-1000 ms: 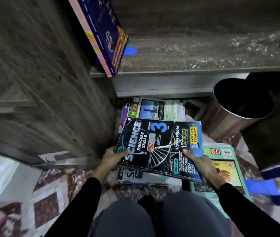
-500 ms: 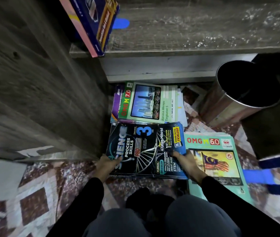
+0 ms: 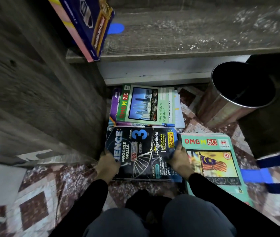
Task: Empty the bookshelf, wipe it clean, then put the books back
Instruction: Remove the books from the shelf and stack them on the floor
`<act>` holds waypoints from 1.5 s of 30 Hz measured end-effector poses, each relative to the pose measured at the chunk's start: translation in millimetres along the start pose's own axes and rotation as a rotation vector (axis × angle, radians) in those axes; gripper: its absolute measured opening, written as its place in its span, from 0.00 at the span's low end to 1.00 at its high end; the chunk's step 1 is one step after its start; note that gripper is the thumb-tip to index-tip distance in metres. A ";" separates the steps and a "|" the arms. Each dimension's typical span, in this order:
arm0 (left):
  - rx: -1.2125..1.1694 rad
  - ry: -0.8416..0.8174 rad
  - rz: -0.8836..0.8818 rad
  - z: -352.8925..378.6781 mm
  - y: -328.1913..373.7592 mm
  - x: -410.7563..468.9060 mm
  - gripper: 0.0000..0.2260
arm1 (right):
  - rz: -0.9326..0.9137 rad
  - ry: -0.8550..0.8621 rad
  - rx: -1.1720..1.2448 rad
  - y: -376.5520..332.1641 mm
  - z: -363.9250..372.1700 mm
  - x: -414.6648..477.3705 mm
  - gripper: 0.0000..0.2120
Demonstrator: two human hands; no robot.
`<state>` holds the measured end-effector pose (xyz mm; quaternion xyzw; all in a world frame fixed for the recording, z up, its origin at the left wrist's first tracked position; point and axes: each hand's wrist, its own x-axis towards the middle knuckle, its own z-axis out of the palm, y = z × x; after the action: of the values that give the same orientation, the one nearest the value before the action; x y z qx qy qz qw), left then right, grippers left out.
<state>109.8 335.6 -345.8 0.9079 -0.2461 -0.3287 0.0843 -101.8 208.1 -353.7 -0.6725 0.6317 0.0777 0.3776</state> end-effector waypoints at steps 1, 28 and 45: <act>0.047 -0.007 0.035 -3.1 6.9 -2.3 0.29 | -0.031 0.009 -0.054 -4.7 -3.5 -3.2 0.40; -0.848 0.971 0.548 -297.9 199.4 -68.8 0.37 | -0.918 0.318 0.219 -266.4 -198.7 -62.0 0.11; -1.210 1.290 0.599 -289.8 216.8 -21.1 0.14 | -0.942 0.136 0.553 -407.0 -199.4 9.8 0.30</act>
<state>196.0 156.2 -42.7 0.6152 -0.1625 0.2024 0.7444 195.5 45.6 -52.6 -0.7618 0.2824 -0.3121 0.4924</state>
